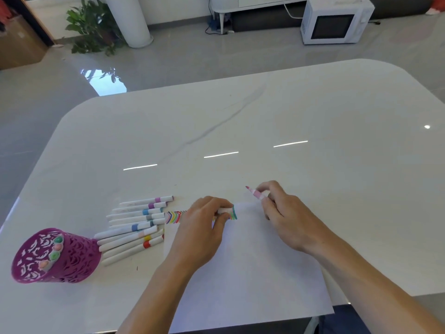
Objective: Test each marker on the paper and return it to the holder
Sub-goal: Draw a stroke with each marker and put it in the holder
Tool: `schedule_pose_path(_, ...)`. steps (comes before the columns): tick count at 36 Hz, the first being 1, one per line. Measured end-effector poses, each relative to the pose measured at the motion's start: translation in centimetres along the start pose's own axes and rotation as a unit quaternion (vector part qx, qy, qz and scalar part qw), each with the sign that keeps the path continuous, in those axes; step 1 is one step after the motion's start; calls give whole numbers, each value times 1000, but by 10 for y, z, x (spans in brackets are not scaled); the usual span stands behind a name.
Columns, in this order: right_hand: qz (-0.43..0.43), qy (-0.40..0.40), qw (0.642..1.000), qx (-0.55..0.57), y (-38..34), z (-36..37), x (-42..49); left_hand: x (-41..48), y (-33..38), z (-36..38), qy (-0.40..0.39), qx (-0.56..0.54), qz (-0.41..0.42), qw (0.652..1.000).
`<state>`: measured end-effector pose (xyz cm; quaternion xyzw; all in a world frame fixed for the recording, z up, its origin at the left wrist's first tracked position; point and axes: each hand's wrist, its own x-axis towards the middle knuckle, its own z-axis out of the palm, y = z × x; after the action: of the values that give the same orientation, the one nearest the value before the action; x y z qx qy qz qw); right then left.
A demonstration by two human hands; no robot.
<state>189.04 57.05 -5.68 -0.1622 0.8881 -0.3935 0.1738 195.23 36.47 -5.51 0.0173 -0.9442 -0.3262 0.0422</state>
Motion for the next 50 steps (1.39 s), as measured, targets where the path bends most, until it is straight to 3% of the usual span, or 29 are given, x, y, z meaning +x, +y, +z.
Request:
schedule_pose_path(11,15,0,974,228,-4,5,6,0,-14,15,-28,32,69,997)
schedule_pose_path(17,-12,-1,980,199,-1,16,10,-2,-20,17,-34,42,92,994)
schedule_pose_path(25,15,29,950,310,-3,34,14,-5,-24,16,-34,41,97,994)
schedule_pose_path(34,28,73,958,274,7,44,15,-5,-25,15,-45,49,98,993)
schedule_pose_path(50,25,75,969,232,2,44,14,-6,-24,11,-47,86,109,989)
